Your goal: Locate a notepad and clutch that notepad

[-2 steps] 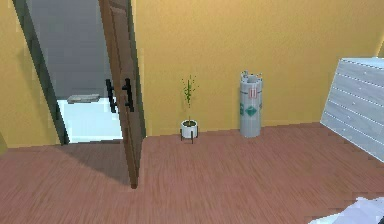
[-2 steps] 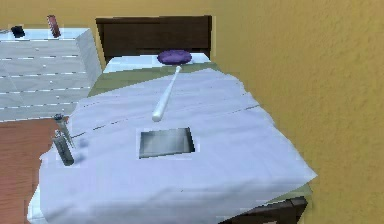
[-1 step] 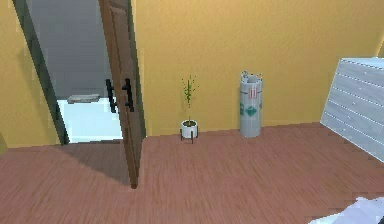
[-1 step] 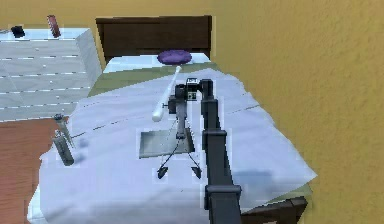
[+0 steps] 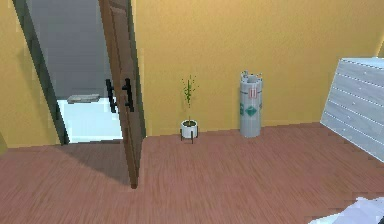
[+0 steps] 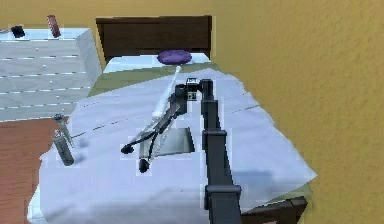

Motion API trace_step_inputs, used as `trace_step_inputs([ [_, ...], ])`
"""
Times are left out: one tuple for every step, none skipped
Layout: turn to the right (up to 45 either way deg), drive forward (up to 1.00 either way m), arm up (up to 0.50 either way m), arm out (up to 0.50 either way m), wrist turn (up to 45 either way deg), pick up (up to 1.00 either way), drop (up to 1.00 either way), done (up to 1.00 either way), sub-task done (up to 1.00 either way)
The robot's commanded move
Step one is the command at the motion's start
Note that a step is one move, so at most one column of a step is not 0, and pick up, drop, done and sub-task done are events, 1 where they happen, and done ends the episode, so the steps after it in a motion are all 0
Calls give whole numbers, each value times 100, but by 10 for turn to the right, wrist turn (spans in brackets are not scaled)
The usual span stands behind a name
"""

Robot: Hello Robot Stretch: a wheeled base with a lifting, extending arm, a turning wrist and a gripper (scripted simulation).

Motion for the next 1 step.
trace_step_inputs([
  [0,0,0,0,450,0,0,0,0],
])
